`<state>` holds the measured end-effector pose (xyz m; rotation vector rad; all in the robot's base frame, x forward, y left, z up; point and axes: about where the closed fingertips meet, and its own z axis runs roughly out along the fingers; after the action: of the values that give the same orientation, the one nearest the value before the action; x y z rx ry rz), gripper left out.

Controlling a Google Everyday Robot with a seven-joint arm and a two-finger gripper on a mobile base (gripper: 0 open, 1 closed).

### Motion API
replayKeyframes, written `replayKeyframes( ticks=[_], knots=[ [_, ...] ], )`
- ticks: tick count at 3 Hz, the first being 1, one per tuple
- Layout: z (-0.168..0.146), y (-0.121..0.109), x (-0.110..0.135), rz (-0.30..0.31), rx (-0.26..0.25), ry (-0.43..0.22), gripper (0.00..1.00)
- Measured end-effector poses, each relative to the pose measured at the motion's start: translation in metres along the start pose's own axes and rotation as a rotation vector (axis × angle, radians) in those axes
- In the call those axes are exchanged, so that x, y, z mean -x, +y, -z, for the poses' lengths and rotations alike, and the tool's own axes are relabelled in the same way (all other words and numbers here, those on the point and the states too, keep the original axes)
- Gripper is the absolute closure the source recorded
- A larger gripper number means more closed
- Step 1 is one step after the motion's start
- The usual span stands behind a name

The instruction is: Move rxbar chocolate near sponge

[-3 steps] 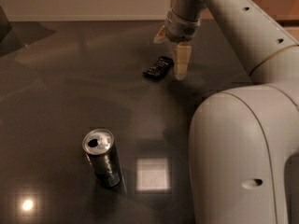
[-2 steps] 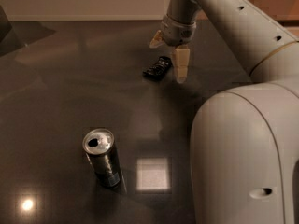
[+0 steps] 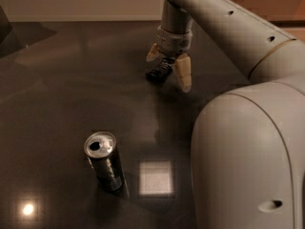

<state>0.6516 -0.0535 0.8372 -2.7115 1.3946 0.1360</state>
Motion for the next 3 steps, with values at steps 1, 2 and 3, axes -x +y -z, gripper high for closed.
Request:
replayKeyframes(
  ticks=[1, 2, 3],
  knots=[
    [-0.003, -0.008, -0.004, 0.106, 0.016, 0.052, 0.00],
    [0.001, -0.020, -0.009, 0.225, 0.017, 0.104, 0.00],
    [0.002, -0.029, -0.012, 0.307, 0.015, 0.127, 0.00]
  ],
)
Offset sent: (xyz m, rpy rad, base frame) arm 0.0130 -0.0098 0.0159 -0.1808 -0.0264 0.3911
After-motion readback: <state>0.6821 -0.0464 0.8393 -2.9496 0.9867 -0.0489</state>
